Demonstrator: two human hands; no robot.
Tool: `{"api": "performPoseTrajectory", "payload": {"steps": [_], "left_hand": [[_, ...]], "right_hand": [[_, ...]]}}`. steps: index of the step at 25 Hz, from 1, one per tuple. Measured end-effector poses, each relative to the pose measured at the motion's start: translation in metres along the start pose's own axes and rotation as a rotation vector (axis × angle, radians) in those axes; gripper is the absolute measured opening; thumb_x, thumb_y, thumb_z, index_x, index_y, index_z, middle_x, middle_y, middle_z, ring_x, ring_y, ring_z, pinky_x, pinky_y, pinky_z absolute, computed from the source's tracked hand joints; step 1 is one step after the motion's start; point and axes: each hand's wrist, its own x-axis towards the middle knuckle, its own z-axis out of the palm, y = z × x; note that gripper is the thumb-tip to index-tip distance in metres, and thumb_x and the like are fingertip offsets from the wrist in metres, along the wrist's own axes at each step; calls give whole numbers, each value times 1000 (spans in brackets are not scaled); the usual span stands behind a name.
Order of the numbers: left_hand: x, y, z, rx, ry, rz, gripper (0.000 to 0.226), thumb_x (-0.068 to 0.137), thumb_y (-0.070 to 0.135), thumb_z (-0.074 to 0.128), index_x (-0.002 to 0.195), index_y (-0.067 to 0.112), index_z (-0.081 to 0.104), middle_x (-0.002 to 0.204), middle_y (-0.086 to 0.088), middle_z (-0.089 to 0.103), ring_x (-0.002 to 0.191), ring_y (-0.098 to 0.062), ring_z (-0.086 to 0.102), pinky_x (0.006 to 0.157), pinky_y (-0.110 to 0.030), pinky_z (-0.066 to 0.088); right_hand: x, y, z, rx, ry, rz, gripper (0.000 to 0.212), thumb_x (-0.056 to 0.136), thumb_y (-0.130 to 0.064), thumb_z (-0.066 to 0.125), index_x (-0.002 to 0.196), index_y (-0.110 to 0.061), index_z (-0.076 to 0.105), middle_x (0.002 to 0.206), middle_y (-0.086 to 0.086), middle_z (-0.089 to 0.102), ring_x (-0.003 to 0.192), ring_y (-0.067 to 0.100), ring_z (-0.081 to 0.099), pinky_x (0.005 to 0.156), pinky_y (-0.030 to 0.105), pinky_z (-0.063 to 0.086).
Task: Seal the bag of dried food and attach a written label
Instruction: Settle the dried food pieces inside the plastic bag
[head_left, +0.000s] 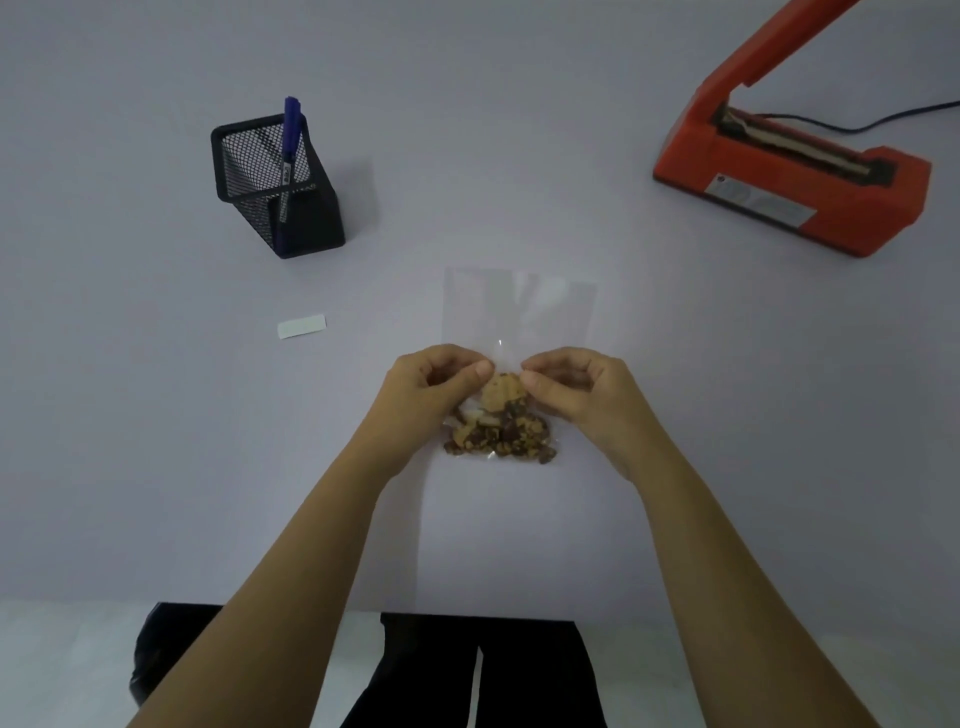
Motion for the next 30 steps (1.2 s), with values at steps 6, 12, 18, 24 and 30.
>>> {"api": "performPoseTrajectory", "payload": {"steps": [6, 12, 18, 24, 30], "left_hand": [[-3, -7, -4, -59, -33, -52, 14, 80, 10, 70, 93, 15, 70, 81, -7, 74, 79, -18, 69, 80, -37, 54], [-5, -9, -13, -54, -108, -49, 23, 79, 5, 69, 100, 14, 68, 87, -1, 76, 86, -14, 70, 84, -25, 54], [-4, -9, -21, -30, -158, -41, 35, 76, -1, 70, 106, 18, 66, 94, 1, 76, 93, -12, 69, 84, -22, 53], [-5, -7, -23, -6, -160, -34, 35, 79, -2, 67, 112, 10, 64, 90, 3, 76, 89, -11, 70, 76, -16, 53], [-3, -7, -18, 42, -94, -29, 29, 74, 12, 75, 102, 14, 67, 85, -3, 75, 85, -17, 71, 82, -27, 55]], "right_hand": [[-5, 4, -4, -14, -40, 0, 29, 70, -8, 78, 94, -20, 68, 88, -2, 72, 85, 8, 69, 76, 17, 54], [-6, 6, -2, 152, -49, 93, 30, 75, 1, 71, 100, -15, 66, 87, 0, 70, 83, 10, 68, 72, 17, 54], [-7, 6, -4, 83, -66, 84, 45, 71, -3, 76, 112, -16, 61, 91, -1, 70, 81, 5, 69, 72, 15, 53], [-5, 6, -1, 96, -114, 143, 42, 71, -13, 77, 108, -23, 62, 102, 5, 70, 98, 18, 67, 88, 30, 53], [-1, 0, 11, -40, -24, 79, 49, 69, -25, 81, 112, -26, 58, 89, -4, 72, 84, 9, 69, 77, 22, 54]]}}
